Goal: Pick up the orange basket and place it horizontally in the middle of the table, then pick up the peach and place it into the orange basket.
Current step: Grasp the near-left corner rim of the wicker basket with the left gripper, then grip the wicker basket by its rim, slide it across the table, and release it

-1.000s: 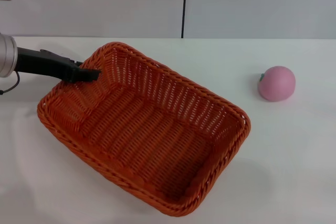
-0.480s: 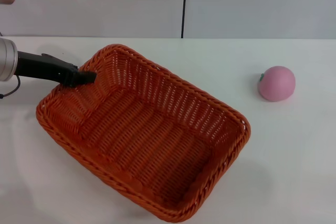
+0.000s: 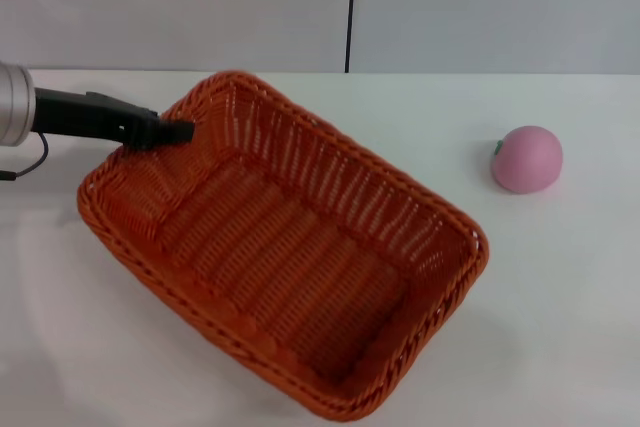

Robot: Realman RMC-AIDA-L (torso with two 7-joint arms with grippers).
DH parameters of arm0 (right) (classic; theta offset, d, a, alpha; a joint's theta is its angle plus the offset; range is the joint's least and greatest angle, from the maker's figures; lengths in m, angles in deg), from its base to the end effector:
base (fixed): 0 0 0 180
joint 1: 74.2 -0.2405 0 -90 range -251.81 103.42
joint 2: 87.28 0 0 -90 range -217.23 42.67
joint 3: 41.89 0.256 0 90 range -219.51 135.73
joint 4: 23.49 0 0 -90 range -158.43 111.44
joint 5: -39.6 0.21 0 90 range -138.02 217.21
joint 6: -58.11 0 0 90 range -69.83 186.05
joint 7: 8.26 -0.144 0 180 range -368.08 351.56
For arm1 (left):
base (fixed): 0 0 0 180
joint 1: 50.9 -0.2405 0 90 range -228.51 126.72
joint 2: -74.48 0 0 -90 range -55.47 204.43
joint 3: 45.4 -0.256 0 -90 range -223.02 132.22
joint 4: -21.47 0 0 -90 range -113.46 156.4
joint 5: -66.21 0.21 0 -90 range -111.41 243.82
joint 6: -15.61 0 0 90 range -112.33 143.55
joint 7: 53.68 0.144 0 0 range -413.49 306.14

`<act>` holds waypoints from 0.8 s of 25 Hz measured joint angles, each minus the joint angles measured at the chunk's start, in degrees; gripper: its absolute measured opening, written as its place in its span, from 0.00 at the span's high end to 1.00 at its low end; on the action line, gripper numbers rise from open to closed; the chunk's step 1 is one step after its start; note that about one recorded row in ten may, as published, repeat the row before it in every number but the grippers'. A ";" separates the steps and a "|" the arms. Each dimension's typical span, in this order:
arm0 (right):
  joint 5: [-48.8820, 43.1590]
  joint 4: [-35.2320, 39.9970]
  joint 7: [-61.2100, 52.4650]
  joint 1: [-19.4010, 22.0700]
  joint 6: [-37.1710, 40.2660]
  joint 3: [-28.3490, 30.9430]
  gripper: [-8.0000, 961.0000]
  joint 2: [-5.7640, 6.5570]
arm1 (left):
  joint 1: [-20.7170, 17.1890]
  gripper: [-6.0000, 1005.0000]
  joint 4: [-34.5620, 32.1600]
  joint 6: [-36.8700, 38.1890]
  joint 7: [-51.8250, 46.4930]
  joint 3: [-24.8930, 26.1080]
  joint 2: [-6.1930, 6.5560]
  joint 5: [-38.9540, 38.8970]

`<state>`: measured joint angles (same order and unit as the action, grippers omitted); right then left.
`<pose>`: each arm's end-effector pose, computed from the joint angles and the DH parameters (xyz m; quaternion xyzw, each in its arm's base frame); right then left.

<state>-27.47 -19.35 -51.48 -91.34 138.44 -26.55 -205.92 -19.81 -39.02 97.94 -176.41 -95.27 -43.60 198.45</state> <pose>0.4234 0.2426 0.0991 -0.3620 0.3604 0.4733 0.7177 -0.2535 0.3683 0.0428 -0.8956 -0.3969 -0.0593 0.1918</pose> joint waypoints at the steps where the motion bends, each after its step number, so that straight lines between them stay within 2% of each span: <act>1: -0.02 0.00 -0.01 -0.16 0.00 -0.06 0.35 0.01 | -0.11 0.84 0.07 0.15 -0.09 0.49 0.05 -1.03; 5: -0.57 0.05 -0.02 -0.75 0.01 -0.59 0.35 0.09 | -0.25 0.84 1.19 1.36 -0.29 3.94 0.20 -3.84; 15: -0.74 0.77 -0.11 -1.53 0.07 -1.72 0.35 0.17 | -0.28 0.84 2.29 1.64 -2.75 8.99 0.45 -4.12; 16: -0.75 0.83 -0.11 -1.61 0.05 -1.72 0.35 0.17 | -0.33 0.84 2.32 1.71 -4.47 11.19 0.60 -4.14; 20: -0.77 1.25 -0.12 -1.93 -0.01 -1.72 0.35 0.17 | -0.30 0.84 2.38 1.73 -6.61 12.06 0.86 -4.13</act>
<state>-28.24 -18.10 -51.60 -93.27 138.43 -28.27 -205.75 -20.11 -36.64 99.67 -183.02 -83.21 -42.75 194.33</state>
